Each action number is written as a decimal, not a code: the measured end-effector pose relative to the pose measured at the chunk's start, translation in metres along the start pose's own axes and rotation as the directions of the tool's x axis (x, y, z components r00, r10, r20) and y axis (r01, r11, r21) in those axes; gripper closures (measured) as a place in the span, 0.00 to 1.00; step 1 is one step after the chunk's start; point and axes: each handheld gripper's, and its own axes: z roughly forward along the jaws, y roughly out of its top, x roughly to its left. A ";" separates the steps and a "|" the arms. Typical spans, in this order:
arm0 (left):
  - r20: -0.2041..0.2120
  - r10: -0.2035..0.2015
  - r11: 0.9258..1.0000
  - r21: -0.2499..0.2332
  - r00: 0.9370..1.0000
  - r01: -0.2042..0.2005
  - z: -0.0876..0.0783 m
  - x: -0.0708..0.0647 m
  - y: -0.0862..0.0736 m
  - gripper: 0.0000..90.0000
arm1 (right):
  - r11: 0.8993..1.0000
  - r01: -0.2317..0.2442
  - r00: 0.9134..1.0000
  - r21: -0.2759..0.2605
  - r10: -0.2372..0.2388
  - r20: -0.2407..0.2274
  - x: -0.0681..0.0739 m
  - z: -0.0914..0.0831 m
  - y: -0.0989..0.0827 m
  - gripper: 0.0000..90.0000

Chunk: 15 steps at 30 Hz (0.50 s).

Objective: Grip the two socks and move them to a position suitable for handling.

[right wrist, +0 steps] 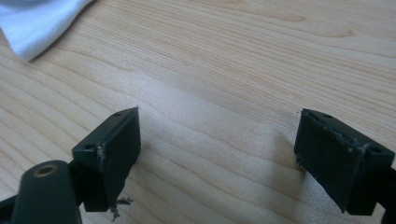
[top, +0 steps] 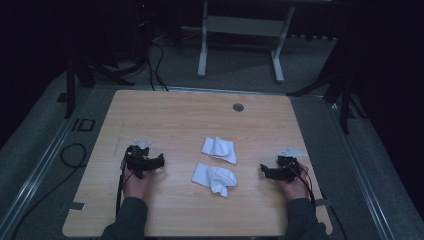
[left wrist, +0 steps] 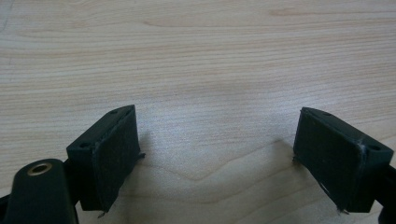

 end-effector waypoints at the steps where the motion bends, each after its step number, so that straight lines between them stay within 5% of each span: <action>1: 0.000 0.000 1.000 0.000 1.000 0.000 0.000 0.000 0.000 0.16 | 1.000 -0.001 1.000 0.000 0.001 0.000 0.000 0.000 0.000 0.16; 10: -0.003 0.001 1.000 0.000 1.000 -0.001 0.000 0.000 0.000 0.16 | 1.000 -0.004 1.000 0.019 0.004 0.003 0.003 -0.004 -0.001 0.21; 15: -0.004 0.001 1.000 0.000 1.000 -0.001 -0.001 0.000 -0.001 0.16 | 1.000 0.004 1.000 0.031 -0.004 -0.002 0.006 -0.011 0.000 0.45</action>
